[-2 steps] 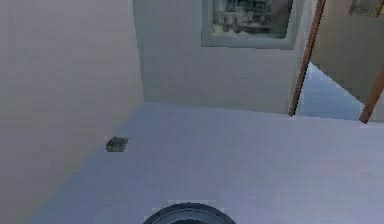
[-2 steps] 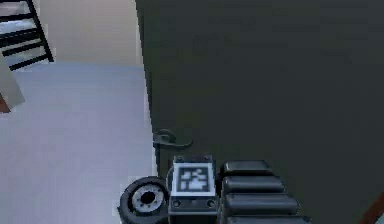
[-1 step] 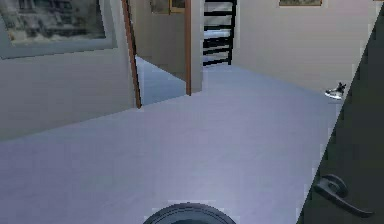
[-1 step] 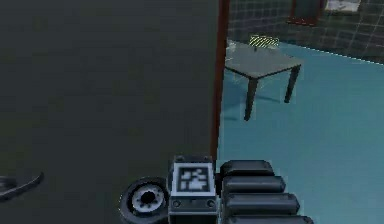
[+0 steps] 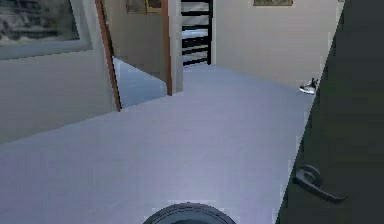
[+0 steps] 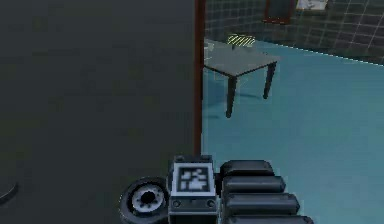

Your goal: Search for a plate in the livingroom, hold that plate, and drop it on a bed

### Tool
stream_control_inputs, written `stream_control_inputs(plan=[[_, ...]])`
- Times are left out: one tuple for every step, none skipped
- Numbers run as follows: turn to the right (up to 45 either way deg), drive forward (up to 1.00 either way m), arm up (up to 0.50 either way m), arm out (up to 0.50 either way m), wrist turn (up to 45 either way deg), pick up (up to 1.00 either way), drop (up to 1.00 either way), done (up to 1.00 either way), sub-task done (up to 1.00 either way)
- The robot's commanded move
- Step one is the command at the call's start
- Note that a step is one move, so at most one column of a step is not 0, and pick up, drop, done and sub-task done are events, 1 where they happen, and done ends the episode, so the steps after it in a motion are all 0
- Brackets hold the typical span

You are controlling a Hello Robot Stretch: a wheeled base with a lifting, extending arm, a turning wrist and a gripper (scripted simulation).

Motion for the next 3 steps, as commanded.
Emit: stream_control_inputs(plan=[[0.0,1.0,0.0,0.0,0.0,0.0,0.0,0.0,0.0],[0.0,1.0,0.0,0.0,0.0,0.0,0.0,0.0,0.0],[0.0,1.0,0.0,0.0,0.0,0.0,0.0,0.0,0.0]])
